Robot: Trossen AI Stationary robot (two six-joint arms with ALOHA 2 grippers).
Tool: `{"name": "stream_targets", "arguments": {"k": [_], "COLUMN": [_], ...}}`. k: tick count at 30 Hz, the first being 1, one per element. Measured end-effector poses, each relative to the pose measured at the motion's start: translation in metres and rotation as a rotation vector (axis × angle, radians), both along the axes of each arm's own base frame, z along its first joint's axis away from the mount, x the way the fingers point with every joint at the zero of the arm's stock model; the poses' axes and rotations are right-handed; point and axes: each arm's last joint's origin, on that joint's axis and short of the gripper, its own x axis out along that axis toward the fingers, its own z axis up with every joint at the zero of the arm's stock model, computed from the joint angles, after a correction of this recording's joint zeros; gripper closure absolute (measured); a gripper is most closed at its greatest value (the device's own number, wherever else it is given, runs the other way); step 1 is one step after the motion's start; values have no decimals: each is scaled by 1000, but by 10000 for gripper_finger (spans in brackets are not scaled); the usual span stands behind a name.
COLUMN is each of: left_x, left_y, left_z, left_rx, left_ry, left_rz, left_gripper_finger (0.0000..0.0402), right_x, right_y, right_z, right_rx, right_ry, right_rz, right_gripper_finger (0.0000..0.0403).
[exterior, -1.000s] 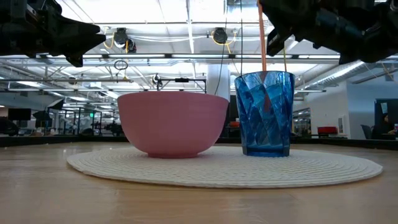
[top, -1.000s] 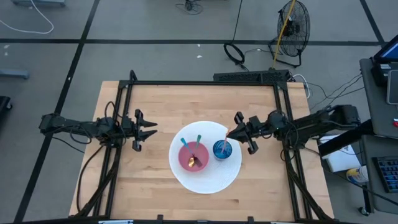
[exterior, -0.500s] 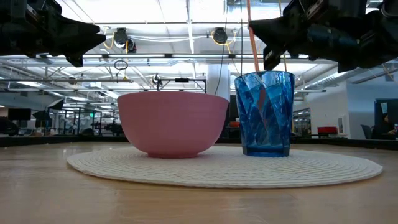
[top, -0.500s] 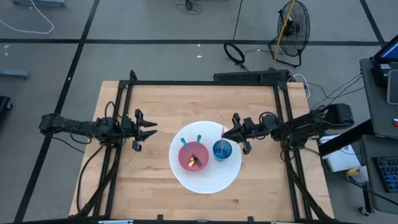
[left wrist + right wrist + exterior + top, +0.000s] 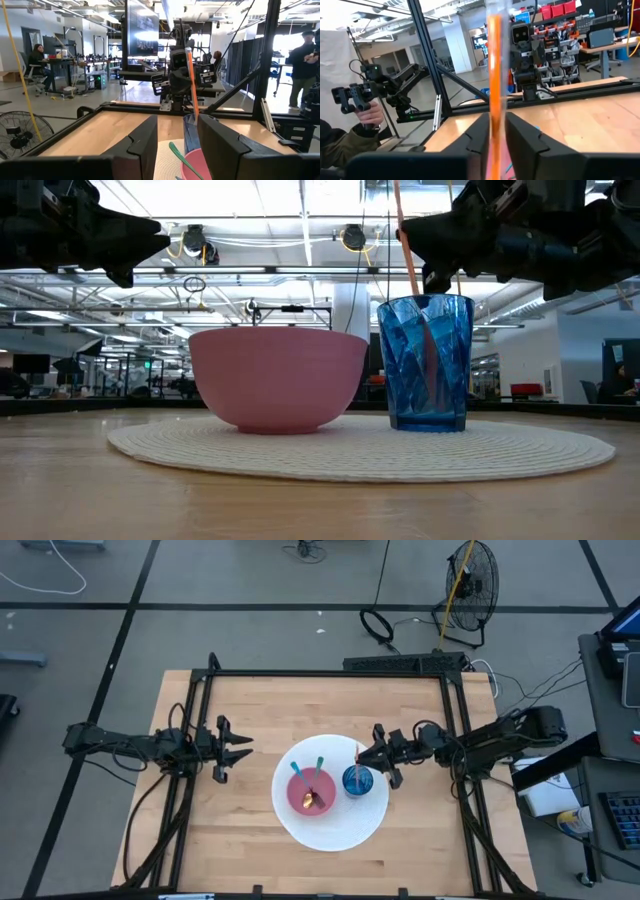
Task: Pick & Place Utensil
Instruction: Put the orange straw into the blue cup, then return to Home Position
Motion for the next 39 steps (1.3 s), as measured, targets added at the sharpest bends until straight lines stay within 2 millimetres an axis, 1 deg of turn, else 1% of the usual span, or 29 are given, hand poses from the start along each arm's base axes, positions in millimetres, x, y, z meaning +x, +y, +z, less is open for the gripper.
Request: {"name": "stream_targets", "arguments": {"k": [10, 14, 18, 21, 24, 26, 28, 30, 34, 37, 39], "left_x": [0, 0, 0, 0, 0, -1, -1, -1, -1, 0, 1], "left_y": [0, 0, 0, 0, 0, 0, 0, 1, 2, 1, 2], "left_z": [0, 0, -1, 0, 2, 3, 3, 3, 3, -1, -2], "left_rx": [0, 0, 1, 0, -3, -5, -5, -14, -90, -66, -77], "left_ry": [1, 1, 8, 2, -19, -30, -32, -36, -43, 3, 18], "left_rz": [0, 0, 0, 4, 8, 8, 8, 21, 46, 41, 61], "left_gripper_finger": [256, 256, 256, 256, 256, 256, 256, 256, 256, 256, 256], "right_x": [0, -5, -13, -21, -31, -40, -51, -63, -87, -99, -104], "right_y": [0, -5, -14, -21, -26, -28, -29, -28, -24, -21, -20], "right_z": [1, 11, 23, 31, 38, 40, 41, 41, 44, 45, 45], "right_rx": [-21, -55, -67, -93, -75, -59, -79, -130, -186, -200, -209], "right_ry": [-11, -61, -97, -88, -56, -9, 55, 106, 156, 165, 151], "right_rz": [-4, -31, -78, -119, -146, -157, -162, -169, -197, -210, -226], "right_gripper_finger": [242, 204, 179, 166, 159, 159, 160, 162, 164, 162, 161]}}
